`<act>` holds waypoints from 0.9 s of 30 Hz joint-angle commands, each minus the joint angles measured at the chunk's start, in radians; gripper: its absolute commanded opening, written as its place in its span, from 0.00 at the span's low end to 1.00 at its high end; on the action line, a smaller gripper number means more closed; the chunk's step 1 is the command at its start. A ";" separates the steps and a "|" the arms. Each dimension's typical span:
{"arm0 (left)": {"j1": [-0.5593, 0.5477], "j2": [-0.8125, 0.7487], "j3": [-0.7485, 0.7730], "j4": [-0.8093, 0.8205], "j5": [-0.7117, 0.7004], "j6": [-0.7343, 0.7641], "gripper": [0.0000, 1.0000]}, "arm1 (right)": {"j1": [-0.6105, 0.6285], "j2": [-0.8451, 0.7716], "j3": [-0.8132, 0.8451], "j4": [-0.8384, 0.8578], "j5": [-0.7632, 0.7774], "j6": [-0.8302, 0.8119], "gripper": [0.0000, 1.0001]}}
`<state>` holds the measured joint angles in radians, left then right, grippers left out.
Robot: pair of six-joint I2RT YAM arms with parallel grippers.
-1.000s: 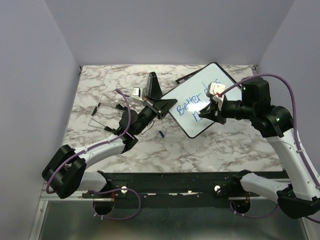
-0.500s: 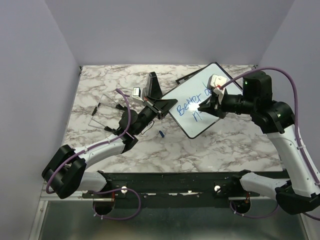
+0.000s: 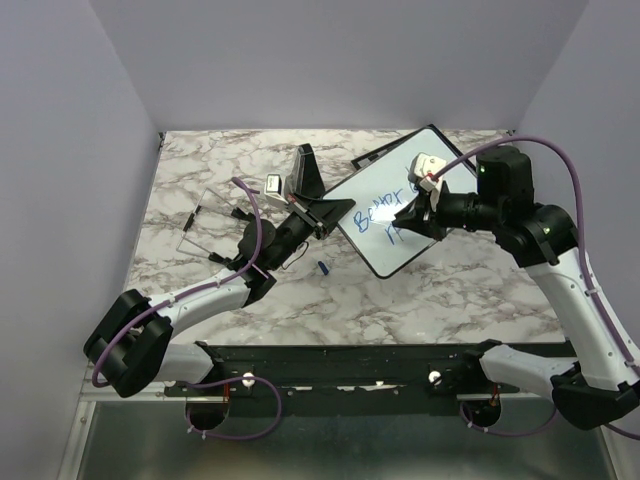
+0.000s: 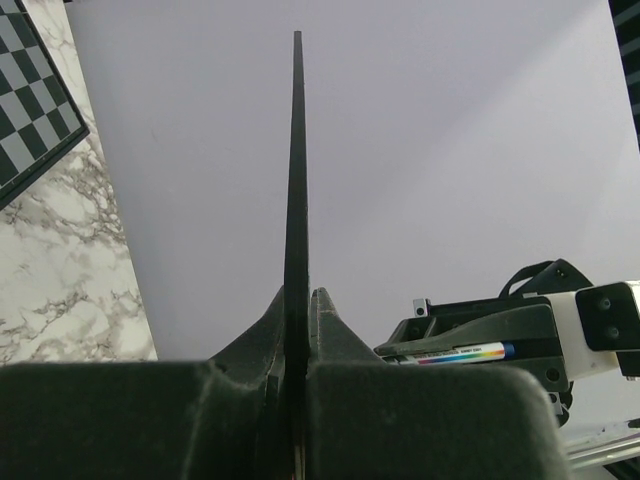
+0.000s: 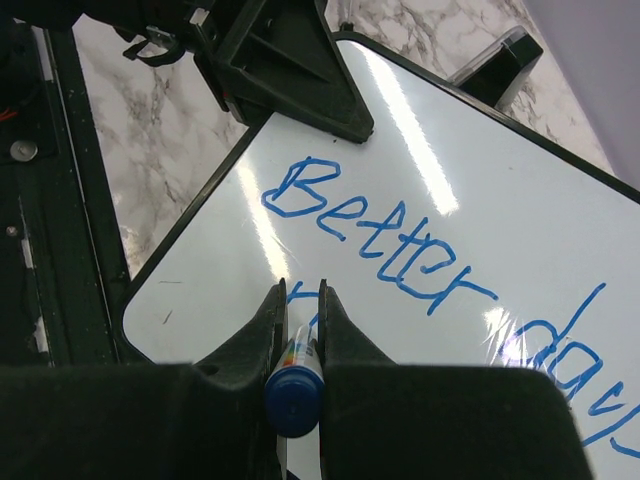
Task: Write a sentence on the whiteboard
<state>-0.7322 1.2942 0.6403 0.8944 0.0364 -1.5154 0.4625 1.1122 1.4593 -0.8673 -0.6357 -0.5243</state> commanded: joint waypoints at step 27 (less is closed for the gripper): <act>0.008 -0.041 0.005 0.187 0.007 -0.066 0.00 | -0.035 0.034 0.026 -0.018 -0.045 0.003 0.00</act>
<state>-0.7277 1.2942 0.6334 0.8967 0.0376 -1.5188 0.4320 1.1538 1.4841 -0.8268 -0.6136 -0.5098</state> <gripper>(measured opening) 0.080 0.149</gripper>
